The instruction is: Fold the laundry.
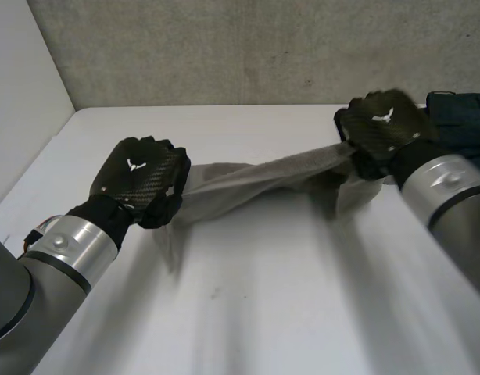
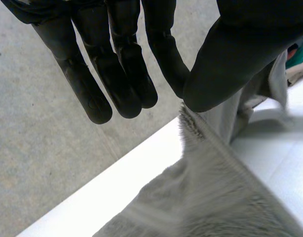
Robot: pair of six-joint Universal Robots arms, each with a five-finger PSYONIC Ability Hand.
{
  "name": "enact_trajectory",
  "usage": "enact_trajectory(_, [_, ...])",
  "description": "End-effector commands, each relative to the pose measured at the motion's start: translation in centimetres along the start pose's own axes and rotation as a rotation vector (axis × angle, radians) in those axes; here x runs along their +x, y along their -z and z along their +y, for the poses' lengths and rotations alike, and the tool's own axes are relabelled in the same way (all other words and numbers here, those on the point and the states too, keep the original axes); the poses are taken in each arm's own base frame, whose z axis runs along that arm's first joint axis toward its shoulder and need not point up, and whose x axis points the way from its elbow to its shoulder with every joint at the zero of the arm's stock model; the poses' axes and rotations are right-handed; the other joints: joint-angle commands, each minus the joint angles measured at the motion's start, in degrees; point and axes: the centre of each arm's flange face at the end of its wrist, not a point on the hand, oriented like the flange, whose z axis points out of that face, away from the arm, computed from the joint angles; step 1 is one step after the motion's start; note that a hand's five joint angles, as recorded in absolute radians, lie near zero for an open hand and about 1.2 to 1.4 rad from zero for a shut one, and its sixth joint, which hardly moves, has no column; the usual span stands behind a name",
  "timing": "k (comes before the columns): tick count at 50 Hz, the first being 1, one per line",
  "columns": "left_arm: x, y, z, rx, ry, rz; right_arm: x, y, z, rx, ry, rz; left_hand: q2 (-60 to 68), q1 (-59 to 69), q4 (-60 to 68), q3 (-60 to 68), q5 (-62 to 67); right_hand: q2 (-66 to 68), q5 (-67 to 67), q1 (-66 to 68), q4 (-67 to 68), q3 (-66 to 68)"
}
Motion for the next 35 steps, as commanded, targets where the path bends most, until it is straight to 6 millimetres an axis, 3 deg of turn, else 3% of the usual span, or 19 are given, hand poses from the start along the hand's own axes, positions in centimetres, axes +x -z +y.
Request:
enact_trajectory(1, [0.8, -0.6, 3.4, -0.107, 0.014, 0.024, -0.6, 1.4, 0.3, -0.108, 0.025, -0.139, 11.55, 13.77, 11.26, 11.88, 13.06, 12.58, 12.90, 16.17, 11.61, 12.12])
enact_trajectory(9, [0.7, -3.2, 7.9, -0.231, 0.039, 0.022, -2.1, -1.1, 4.2, -0.228, 0.006, -0.204, 11.55, 13.77, 11.26, 11.88, 13.06, 12.58, 12.90, 16.17, 11.61, 12.12])
enact_trajectory(16, [0.3, -5.6, 8.6, -0.218, 0.043, 0.010, -2.7, -3.1, 6.3, -0.274, -0.022, -0.224, 11.55, 13.77, 11.26, 11.88, 13.06, 12.58, 12.90, 16.17, 11.61, 12.12])
enact_trajectory(20, [0.6, -5.5, 8.7, -0.231, 0.049, 0.018, -3.4, -3.5, 7.4, -0.305, -0.067, -0.238, 11.55, 13.77, 11.26, 11.88, 13.06, 12.58, 12.90, 16.17, 11.61, 12.12])
enact_trajectory(21, [0.7, -5.4, 8.8, -0.237, 0.051, 0.019, -3.5, -3.5, 7.5, -0.310, -0.077, -0.240, -0.91, 1.31, -1.21, -0.59, 0.59, 12.58, 12.90, 16.17, 11.61, 12.12])
enact_trajectory(22, [0.9, -5.1, 8.9, -0.251, 0.058, 0.017, -3.7, -3.4, 7.7, -0.316, -0.086, -0.245, -24.35, -22.13, -24.65, -24.03, -22.85, 12.58, 12.90, 16.17, 11.61, 12.12])
enact_trajectory(23, [0.9, -4.8, 9.0, -0.262, 0.067, 0.015, -3.9, -3.4, 8.0, -0.324, -0.100, -0.250, -28.42, -26.20, -28.72, -28.09, -26.91, 12.58, 12.90, 16.17, 11.61, 12.12])
enact_trajectory(30, [1.4, -2.6, 7.9, -0.321, 0.188, -0.016, -4.2, -3.1, 8.6, -0.334, -0.113, -0.251, -31.31, -29.09, -31.61, -30.99, -29.81, 12.58, 12.90, 16.17, 11.61, 12.12])
enact_trajectory(35, [1.5, -2.7, 7.7, -0.320, 0.265, -0.025, -4.2, -3.0, 8.8, -0.337, -0.114, -0.249, -31.32, -29.10, -31.62, -30.99, -29.81, 12.58, 12.90, 16.17, 11.61, 12.12])
